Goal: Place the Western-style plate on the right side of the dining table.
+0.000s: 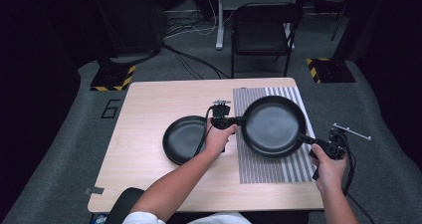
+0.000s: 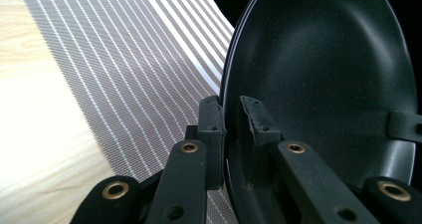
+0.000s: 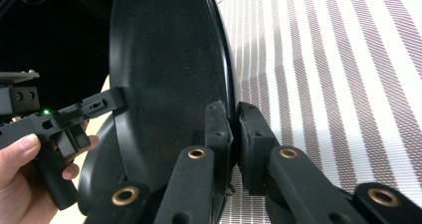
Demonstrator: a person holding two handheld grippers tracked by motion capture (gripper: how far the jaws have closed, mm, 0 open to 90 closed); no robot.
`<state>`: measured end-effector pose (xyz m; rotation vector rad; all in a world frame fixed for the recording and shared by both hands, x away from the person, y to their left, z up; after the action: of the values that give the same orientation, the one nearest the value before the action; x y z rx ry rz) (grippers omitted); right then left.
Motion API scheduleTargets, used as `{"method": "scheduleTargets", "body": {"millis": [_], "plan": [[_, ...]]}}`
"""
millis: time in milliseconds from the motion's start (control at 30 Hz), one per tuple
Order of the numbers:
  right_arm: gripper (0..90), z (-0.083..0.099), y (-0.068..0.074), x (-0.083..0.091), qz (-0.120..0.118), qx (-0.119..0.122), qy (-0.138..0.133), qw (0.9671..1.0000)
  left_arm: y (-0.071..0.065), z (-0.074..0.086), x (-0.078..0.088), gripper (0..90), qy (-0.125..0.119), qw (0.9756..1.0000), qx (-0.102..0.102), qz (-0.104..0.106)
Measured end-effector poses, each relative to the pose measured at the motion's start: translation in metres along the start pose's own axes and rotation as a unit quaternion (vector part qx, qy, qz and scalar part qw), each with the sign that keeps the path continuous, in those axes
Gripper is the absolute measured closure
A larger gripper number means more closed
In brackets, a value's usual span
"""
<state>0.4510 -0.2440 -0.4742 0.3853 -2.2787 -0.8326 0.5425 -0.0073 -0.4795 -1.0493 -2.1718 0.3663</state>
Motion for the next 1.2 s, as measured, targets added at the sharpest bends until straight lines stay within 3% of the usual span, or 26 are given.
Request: {"method": "scheduleTargets", "body": {"millis": [100, 600, 1200], "plan": [[84.5, -0.001, -0.006, -0.001, 0.002, -0.01, 0.001, 1.0, 0.001, 0.0, -0.005, 80.5, 0.002, 1.0, 0.001, 0.0], [84.4, -0.005, -0.014, -0.012, 0.015, -0.001, 0.011, 0.9998, 0.012, 0.004, -0.018, 80.0, 0.007, 0.9999, 0.011, -0.008], [84.5, -0.003, -0.033, -0.027, 0.02, -0.013, 0.018, 0.9996, 0.025, 0.014, -0.037, 79.8, 0.019, 0.9994, 0.027, -0.013]]}}
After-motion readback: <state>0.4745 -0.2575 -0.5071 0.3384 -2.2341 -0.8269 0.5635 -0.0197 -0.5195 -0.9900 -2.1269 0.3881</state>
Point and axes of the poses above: each handheld gripper's, and its own axes: x roughly backward along the jaws, z roughly out of its underside, y roughly to its left, the point moved 8 cm from there along -x, roughly forward along the jaws, and after that the axes turned 2 degrees about z, right-handed, at the moved point
